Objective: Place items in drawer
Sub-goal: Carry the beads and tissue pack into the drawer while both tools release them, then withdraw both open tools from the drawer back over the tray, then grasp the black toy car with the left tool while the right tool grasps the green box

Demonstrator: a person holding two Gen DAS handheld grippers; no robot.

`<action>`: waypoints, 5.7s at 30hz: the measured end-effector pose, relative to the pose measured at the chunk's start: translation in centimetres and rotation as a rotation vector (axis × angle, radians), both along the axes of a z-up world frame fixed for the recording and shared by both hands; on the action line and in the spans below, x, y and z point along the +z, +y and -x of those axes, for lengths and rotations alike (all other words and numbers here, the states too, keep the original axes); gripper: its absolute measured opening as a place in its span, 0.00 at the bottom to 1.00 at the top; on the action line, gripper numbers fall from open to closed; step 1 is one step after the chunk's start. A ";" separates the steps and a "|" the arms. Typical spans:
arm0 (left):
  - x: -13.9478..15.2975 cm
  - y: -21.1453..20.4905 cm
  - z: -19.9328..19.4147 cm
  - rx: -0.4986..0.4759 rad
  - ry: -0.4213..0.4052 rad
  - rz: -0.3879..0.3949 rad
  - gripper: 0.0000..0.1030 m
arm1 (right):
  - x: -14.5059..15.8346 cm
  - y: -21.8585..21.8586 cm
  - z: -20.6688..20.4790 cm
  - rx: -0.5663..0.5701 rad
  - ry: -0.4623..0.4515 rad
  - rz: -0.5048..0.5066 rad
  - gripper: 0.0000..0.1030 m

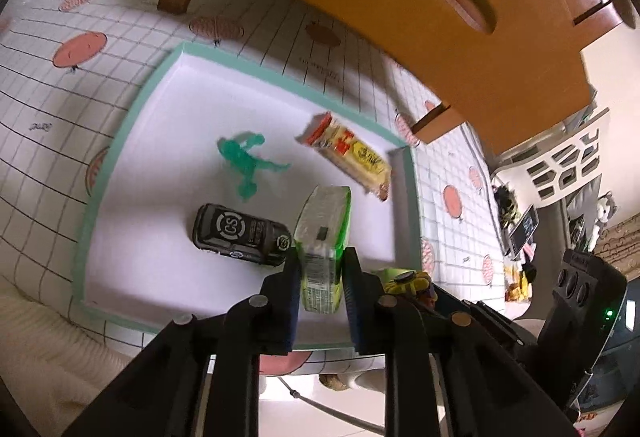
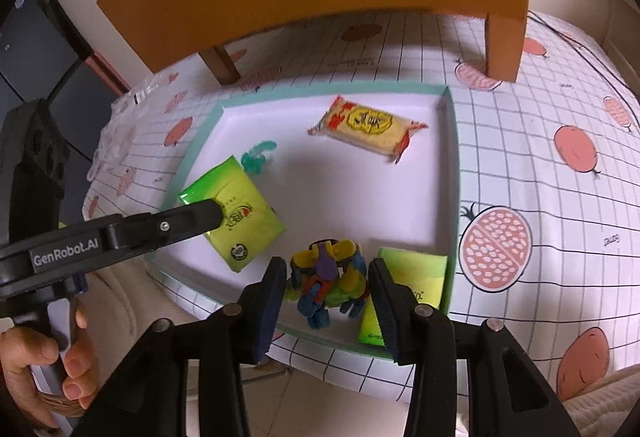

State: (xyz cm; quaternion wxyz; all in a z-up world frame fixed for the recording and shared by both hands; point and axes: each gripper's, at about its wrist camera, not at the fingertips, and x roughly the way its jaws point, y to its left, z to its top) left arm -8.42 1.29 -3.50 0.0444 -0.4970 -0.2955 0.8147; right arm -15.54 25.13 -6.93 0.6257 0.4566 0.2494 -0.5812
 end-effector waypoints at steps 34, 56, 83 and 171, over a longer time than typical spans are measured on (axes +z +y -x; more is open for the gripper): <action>28.4 -3.6 4.4 0.048 0.588 0.130 0.20 | 28.0 -6.7 1.8 -0.011 0.179 0.453 0.44; 23.1 -6.4 9.6 0.113 0.392 0.168 0.20 | 23.7 -13.0 4.1 -0.052 0.186 0.275 0.44; 21.4 -6.8 9.4 0.202 0.311 0.292 0.88 | 22.0 -12.9 4.8 -0.077 0.189 0.262 1.00; -4.4 1.5 5.6 0.061 -0.145 0.166 0.79 | -3.4 -1.0 0.9 0.009 0.069 -0.096 0.84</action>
